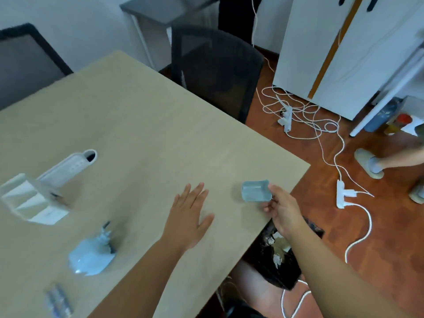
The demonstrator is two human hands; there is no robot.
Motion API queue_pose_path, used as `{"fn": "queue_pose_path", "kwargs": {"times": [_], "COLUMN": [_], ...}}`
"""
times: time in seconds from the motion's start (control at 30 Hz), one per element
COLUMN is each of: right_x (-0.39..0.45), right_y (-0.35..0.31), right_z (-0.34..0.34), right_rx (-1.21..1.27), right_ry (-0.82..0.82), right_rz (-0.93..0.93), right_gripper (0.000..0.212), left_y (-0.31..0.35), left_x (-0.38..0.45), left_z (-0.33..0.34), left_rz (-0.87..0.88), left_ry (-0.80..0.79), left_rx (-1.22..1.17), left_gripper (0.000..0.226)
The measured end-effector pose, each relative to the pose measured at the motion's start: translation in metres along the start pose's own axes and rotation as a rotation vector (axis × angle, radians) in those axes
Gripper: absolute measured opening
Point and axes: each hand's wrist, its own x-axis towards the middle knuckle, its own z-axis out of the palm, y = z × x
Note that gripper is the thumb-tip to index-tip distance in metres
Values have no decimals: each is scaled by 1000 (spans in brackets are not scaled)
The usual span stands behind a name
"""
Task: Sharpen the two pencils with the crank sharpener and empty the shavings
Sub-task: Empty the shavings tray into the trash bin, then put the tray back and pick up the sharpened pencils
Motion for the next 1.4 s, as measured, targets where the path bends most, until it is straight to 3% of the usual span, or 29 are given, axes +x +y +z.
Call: {"fn": "queue_pose_path", "kwargs": {"times": [0.33, 0.5, 0.6, 0.7, 0.8, 0.93, 1.13, 1.27, 1.4], "right_x": [-18, -32, -39, -46, -51, -55, -58, -66, -78], "right_y": [54, 86, 104, 120, 132, 140, 147, 152, 159], "right_z": [121, 168, 194, 220, 242, 262, 276, 288, 293], "right_rx": [-409, -595, -689, -778, -828, -897, -926, -943, -918], "right_ry": [-410, -563, -630, -596, -611, -626, -648, -693, -730], "right_rz": [90, 165, 156, 139, 142, 131, 172, 275, 384], "right_gripper": [13, 15, 20, 22, 9, 15, 6, 31, 32], "left_y": [-60, -93, -112, -123, -134, -144, -147, -146, -141], "left_x": [-89, -139, -157, -166, -170, -172, -174, -173, -173], "left_z": [-26, -32, -36, -41, -45, -44, -39, -36, -38], "left_rz": [-374, -661, -747, -776, -790, -755, -720, -736, -774], "left_ry": [185, 267, 285, 302, 300, 323, 391, 425, 422], "left_rx": [5, 23, 12, -21, -89, -225, -321, -350, -325], "left_gripper": [71, 62, 61, 59, 53, 50, 51, 51, 52]}}
